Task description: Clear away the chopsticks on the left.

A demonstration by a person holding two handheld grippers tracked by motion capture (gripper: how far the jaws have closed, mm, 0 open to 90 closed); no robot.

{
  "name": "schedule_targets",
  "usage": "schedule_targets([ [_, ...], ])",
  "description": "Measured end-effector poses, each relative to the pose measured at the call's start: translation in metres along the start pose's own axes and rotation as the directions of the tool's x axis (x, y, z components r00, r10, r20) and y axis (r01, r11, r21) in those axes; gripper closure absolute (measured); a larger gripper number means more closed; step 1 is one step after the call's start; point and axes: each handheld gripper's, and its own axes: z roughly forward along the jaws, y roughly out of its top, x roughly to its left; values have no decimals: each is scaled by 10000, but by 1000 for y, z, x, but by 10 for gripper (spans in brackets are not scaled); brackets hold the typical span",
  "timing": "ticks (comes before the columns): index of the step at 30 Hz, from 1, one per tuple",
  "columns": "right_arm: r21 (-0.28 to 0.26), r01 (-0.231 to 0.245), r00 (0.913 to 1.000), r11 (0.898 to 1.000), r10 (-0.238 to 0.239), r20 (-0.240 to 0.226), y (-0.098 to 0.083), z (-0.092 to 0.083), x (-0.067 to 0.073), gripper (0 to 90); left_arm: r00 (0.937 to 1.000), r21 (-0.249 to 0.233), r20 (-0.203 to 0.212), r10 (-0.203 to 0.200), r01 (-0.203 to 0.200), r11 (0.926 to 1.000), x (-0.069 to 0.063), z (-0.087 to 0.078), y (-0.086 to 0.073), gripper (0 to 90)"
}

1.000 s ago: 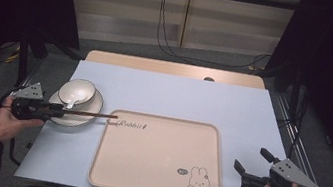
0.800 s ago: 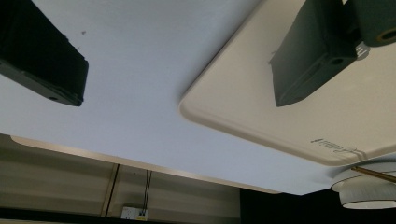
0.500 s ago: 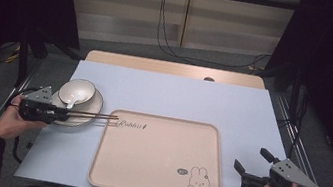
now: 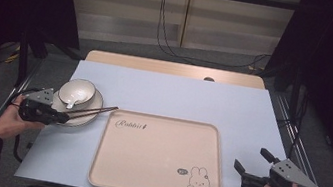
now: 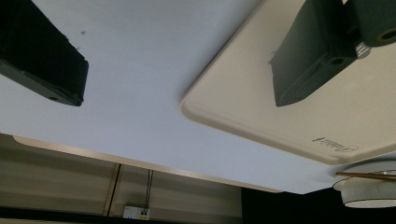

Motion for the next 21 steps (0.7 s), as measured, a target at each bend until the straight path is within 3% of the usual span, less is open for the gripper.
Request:
schedule_targets([
  [5,-124,30,10000,9999,-29,79,0,0,0,36,9988,-220,122,-468,470,9987,-3,-2,-1,847],
  [16,-171,71,10000,9998,-70,68,0,0,0,36,9945,-865,332,-989,1015,9911,-17,-13,8,848],
  [21,-172,71,10000,9998,-70,66,0,0,0,36,9888,-931,365,-1450,1479,9846,-24,-14,10,849],
])
